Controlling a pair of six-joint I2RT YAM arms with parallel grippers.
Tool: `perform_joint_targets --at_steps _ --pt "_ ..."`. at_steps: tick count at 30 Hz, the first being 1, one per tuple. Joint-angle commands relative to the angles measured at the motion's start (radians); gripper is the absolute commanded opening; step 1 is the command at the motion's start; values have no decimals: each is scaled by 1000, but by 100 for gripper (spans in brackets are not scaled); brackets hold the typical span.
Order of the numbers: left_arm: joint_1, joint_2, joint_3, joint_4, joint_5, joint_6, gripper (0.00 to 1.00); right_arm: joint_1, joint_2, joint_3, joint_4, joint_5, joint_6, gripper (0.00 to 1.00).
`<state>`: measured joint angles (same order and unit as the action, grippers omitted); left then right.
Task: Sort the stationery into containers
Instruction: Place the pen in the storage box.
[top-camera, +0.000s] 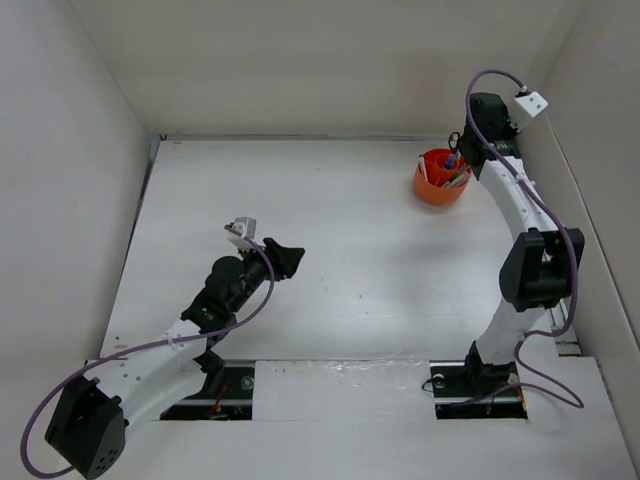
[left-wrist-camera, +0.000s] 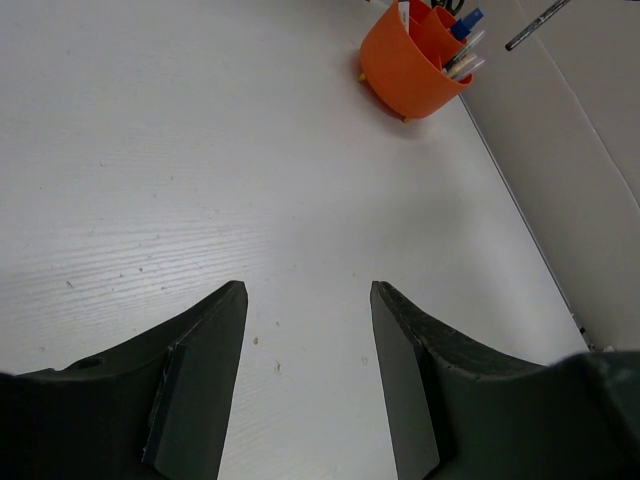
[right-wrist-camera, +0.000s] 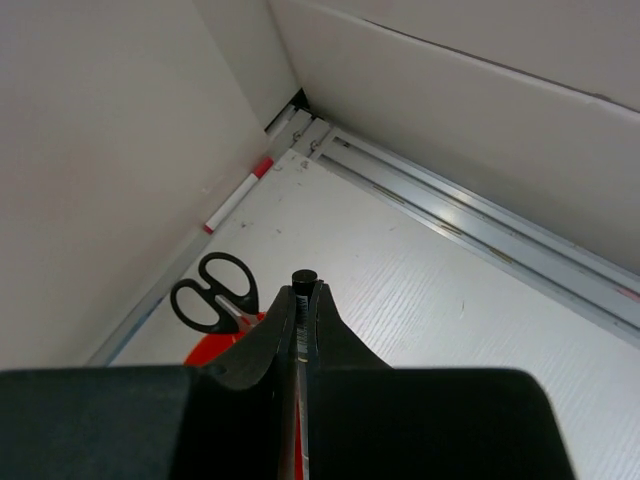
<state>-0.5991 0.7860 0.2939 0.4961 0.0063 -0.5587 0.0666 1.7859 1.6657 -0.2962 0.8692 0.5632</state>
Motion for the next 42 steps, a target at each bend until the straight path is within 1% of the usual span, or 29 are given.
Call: perform_joint_targets --at_steps 1,3,9,13,18,23,25,27,30,33,35,36,37,40,41,42 --pt "2 -22 -18 62 -3 3 49 -2 39 48 63 65 -39 0" --pt "2 -22 -18 81 -3 3 49 -2 49 57 63 65 -51 0" --pt "2 7 -29 110 -3 -6 49 18 124 91 72 128 -74 0" --pt "2 7 -29 98 -15 -6 49 18 145 81 104 171 -83 0" --pt "2 -4 -29 88 -37 3 49 47 187 104 114 226 -83 0" --pt "2 -24 -29 78 -57 3 51 56 231 124 114 226 -71 0" --pt "2 -24 -29 78 -57 3 51 78 231 124 114 226 -59 0" --pt "2 -11 -29 78 -57 3 51 87 231 83 114 226 -31 0" --pt "2 -1 -29 88 -57 3 53 97 221 51 114 197 -5 1" --pt "2 10 -29 88 -57 3 53 107 207 42 94 197 29 7" --pt "2 19 -29 88 -57 3 53 107 182 28 94 179 38 19" --pt "2 19 -29 88 -57 3 54 107 159 17 85 179 38 26" --pt "2 19 -29 88 -57 3 54 116 144 6 85 163 47 37" --pt "2 30 -29 98 -57 3 57 116 77 -27 71 136 70 55" --pt "2 30 -29 98 -66 3 57 116 58 -27 71 123 81 69" --pt "2 30 -29 98 -66 3 58 116 40 -38 39 97 95 75"
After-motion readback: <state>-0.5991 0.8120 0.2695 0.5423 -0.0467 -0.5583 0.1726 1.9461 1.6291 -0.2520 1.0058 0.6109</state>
